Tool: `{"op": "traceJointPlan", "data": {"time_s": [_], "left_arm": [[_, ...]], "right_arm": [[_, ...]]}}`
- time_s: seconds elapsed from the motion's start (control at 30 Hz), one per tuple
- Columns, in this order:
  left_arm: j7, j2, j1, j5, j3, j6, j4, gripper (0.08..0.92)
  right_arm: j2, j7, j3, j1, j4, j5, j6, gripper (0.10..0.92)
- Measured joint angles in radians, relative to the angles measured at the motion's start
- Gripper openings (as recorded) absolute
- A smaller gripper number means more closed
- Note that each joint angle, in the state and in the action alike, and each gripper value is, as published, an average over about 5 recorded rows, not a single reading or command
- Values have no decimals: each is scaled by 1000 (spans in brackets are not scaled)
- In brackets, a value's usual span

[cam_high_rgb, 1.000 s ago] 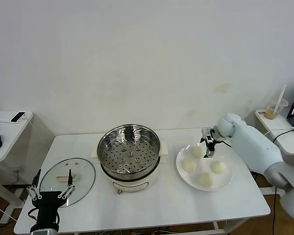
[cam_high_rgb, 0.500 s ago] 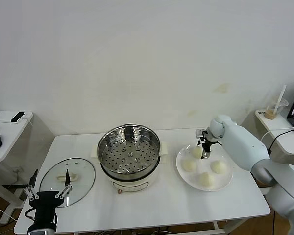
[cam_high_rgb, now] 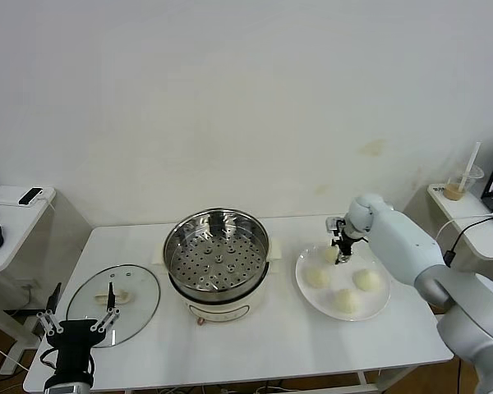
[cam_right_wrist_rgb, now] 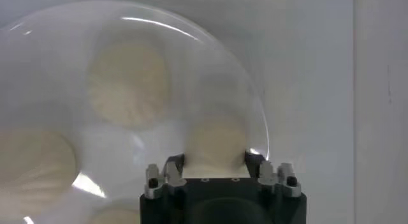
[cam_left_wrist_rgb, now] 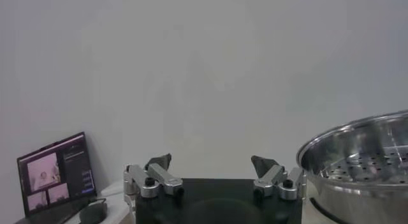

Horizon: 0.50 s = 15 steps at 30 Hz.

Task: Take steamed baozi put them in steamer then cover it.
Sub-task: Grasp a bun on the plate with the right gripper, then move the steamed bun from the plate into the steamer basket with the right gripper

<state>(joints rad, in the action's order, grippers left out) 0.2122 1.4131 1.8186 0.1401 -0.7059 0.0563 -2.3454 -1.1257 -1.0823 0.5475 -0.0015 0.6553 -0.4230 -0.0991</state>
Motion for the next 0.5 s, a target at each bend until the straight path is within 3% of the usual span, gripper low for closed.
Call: {"op": "traceJointPlan", "data": {"time_s": [0.5], "left_arm": [[-1,-13,-8,-7,12,3,12,823]], "right_arm": [[144,-46,116,121,214,162,-24,552]]}}
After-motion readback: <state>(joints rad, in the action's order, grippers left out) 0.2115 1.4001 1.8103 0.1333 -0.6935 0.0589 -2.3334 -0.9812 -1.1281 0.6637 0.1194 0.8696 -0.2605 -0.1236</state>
